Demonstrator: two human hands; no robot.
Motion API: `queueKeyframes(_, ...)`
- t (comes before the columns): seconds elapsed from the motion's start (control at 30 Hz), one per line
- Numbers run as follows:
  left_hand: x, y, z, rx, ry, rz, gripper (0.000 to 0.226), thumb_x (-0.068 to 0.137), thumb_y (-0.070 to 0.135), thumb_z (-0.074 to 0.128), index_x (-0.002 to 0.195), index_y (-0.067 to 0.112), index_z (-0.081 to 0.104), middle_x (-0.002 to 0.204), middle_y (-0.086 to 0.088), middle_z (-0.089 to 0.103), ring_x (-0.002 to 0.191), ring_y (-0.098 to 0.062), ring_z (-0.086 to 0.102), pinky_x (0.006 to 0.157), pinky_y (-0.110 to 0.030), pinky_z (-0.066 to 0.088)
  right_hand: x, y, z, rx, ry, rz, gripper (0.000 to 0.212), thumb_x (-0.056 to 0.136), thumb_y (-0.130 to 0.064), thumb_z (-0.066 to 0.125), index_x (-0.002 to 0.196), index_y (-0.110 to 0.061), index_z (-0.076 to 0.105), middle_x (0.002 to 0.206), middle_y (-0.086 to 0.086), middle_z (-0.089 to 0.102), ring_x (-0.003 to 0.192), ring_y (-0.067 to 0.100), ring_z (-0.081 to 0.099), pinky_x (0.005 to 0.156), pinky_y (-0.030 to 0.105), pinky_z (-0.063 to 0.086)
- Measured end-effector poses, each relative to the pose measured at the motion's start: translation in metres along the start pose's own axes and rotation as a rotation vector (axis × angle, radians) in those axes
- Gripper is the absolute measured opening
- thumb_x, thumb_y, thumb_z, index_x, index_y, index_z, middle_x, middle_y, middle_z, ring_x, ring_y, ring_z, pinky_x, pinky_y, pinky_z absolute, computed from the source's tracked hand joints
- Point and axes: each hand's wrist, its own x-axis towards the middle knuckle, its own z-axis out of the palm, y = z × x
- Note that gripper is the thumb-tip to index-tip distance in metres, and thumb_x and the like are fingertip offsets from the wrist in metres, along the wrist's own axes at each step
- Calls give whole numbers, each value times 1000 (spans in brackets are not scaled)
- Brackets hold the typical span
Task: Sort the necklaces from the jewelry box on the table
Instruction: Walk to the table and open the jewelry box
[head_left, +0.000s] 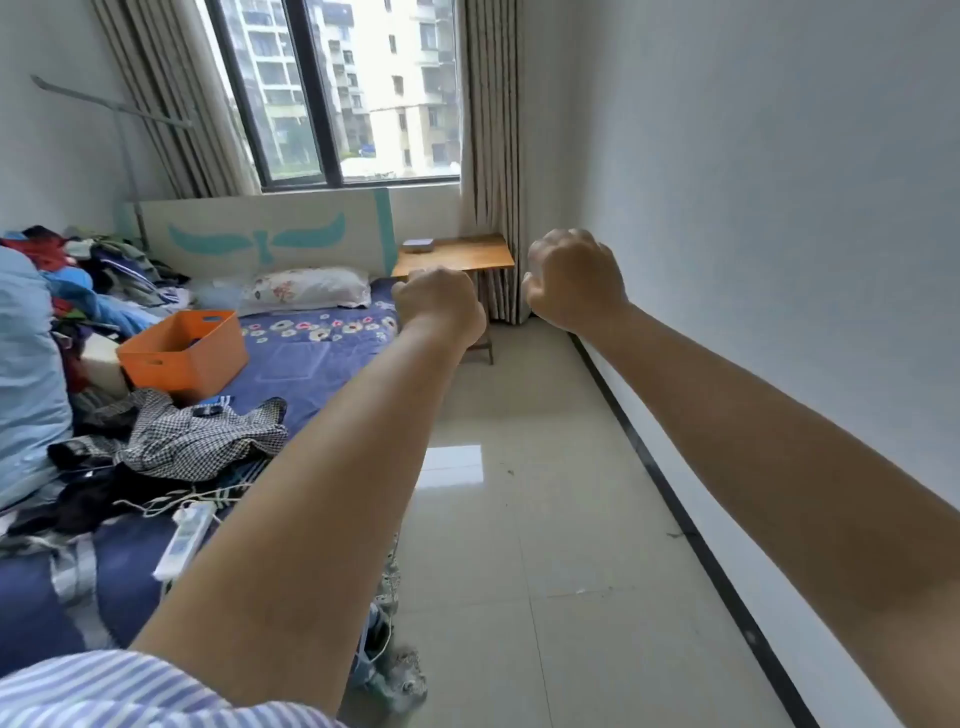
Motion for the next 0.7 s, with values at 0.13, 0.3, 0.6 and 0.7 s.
queueKeyframes(0.13, 53, -3, 64, 20, -189, -88, 38, 93, 18, 47, 128, 5, 51, 136, -14, 51, 128, -31, 46, 101, -37, 41, 43, 33, 75, -32, -134, 36, 27, 86, -14, 44, 95, 5, 61, 107, 21, 60, 105, 36, 51, 87, 39, 44)
queueKeyframes(0.3, 145, 4, 120, 6, -321, -133, 37, 94, 19, 47, 129, 8, 50, 137, -12, 50, 128, -30, 47, 98, -36, 43, 123, 70, 159, 32, -298, 25, 28, 85, -18, 47, 100, -1, 62, 111, 19, 59, 106, 37, 53, 88, 38, 44)
queueKeyframes(0.6, 332, -8, 202, 48, -337, -104, 41, 95, 22, 43, 134, 12, 46, 138, -14, 50, 128, -32, 45, 98, -37, 43, 277, 130, 305, 88, -410, 32, 26, 85, -18, 47, 97, -2, 64, 111, 17, 59, 102, 35, 56, 82, 37, 46)
queueKeyframes(0.7, 403, -25, 247, 66, -350, -100, 40, 94, 21, 43, 133, 13, 49, 138, -13, 50, 128, -33, 46, 98, -39, 43, 335, 149, 361, 68, -429, -18, 24, 85, -18, 48, 94, -3, 64, 108, 15, 59, 97, 33, 57, 75, 34, 44)
